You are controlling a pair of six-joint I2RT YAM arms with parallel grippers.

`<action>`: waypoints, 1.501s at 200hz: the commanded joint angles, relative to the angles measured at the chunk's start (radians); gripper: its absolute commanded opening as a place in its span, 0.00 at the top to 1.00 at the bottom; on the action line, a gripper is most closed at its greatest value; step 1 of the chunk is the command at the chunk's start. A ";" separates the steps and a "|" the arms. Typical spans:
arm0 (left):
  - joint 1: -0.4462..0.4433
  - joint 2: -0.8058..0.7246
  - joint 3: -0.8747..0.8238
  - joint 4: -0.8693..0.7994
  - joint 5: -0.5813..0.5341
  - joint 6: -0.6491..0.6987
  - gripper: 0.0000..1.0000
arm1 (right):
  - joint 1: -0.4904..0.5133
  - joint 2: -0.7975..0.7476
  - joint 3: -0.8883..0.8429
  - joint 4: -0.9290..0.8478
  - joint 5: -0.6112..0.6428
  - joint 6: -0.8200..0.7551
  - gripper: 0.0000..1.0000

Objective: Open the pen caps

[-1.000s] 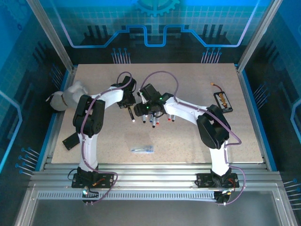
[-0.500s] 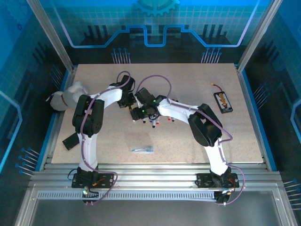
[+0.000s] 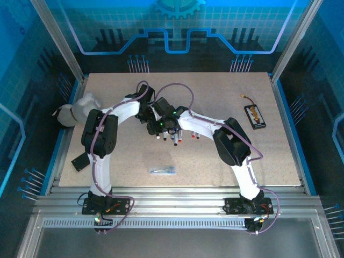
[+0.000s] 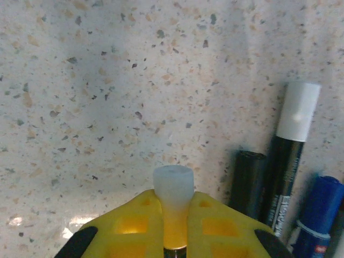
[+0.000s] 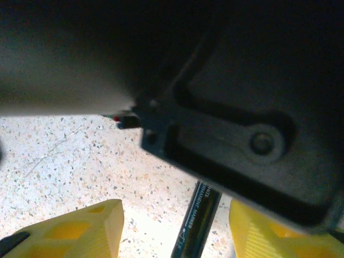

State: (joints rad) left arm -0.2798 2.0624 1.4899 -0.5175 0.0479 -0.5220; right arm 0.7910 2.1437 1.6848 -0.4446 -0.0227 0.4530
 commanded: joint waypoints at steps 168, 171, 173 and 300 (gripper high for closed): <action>0.013 -0.157 -0.046 -0.001 0.069 -0.056 1.00 | -0.015 -0.188 -0.279 0.241 -0.006 0.107 0.49; 0.013 -0.159 -0.046 -0.001 0.071 -0.057 1.00 | -0.016 -0.188 -0.280 0.245 -0.010 0.108 0.49; 0.013 -0.159 -0.046 0.000 0.072 -0.056 1.00 | -0.016 -0.187 -0.281 0.246 -0.012 0.109 0.50; 0.014 -0.186 -0.064 0.019 0.101 -0.065 1.00 | -0.106 -0.156 -0.331 0.478 -0.252 0.270 0.69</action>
State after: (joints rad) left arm -0.2722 1.9266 1.4349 -0.4915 0.1150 -0.5777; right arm 0.6914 1.9858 1.3415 -0.0185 -0.2100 0.6907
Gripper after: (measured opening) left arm 0.113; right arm 0.324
